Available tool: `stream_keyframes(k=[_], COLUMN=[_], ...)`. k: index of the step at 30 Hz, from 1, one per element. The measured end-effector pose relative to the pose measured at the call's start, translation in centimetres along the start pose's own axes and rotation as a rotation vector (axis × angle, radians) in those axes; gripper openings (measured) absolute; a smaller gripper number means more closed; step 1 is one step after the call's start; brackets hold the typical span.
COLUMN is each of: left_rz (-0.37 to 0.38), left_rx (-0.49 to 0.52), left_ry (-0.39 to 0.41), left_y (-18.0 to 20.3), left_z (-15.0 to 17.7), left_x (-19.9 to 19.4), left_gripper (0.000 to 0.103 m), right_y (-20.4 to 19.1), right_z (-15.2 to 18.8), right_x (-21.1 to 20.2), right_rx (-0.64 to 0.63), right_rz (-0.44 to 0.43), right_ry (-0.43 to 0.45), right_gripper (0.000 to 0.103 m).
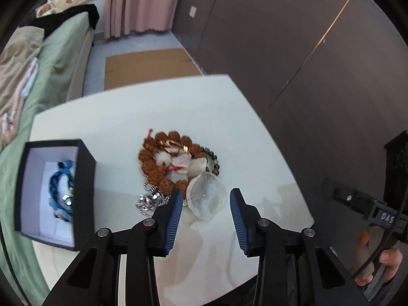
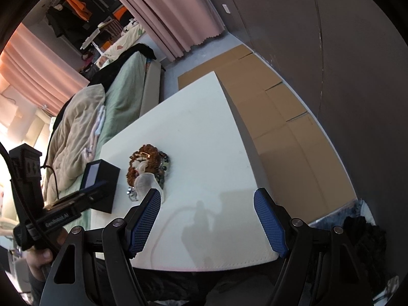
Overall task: Organize jewelry
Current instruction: 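Grasp the white translucent pouch with the left tool, then carry the white pouch into the box with left tool while right grasps brown bead bracelet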
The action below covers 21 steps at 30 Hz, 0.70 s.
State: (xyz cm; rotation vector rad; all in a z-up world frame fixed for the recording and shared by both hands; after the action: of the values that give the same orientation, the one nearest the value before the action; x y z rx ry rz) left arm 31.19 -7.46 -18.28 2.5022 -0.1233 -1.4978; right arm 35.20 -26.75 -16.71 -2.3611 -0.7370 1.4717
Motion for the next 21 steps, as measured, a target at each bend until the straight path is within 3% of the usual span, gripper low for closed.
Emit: stream_keyframes(k=[3,10,13,15,21], left_rz=[0.001,-0.004,-0.004,-0.006,0.041], left_rx=[-0.003,-0.026,-0.032,-0.026,-0.003], left_ry=[-0.040,-0.119,-0.109,-0.111,-0.040], left_y=[-0.1,-1.1,-1.4,-1.6,-1.5], left_z=[0.5,1.7,1.6,1.6,1.1], left_x=[1.7,5.0,5.0,4.9,1.9], left_gripper=[0.034,0.034,0.024,0.000,0.000], right_y=[0.2,0.3,0.2,0.0,-1.2], right_z=[-0.1,-0.3,-0.3,-0.3,-0.4], right_x=[0.5,1.5,1.8,1.9,2.3], right_rx=[0.005,-0.001,-0.003,-0.005,-0.023], right_rz=[0.003,0.018,0.026,0.029,0.024], right_ry=[-0.009,-0.028,-0.035,-0.040,-0.044], right_gripper=[0.076,0.076,0.076,0.076,0.076])
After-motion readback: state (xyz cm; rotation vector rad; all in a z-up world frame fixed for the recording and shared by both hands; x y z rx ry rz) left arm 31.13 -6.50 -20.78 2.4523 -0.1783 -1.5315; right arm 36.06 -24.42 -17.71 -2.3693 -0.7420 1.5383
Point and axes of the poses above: each gripper's, at about its wrist camera, not at the fingertips, and x roughly the way its jaws point, y to its right, z to its underside, the point moved 7 cm from there along x, roughly the way its jaws point, and after that the axes turned 3 degrees about -z, right-handed, at the moved point
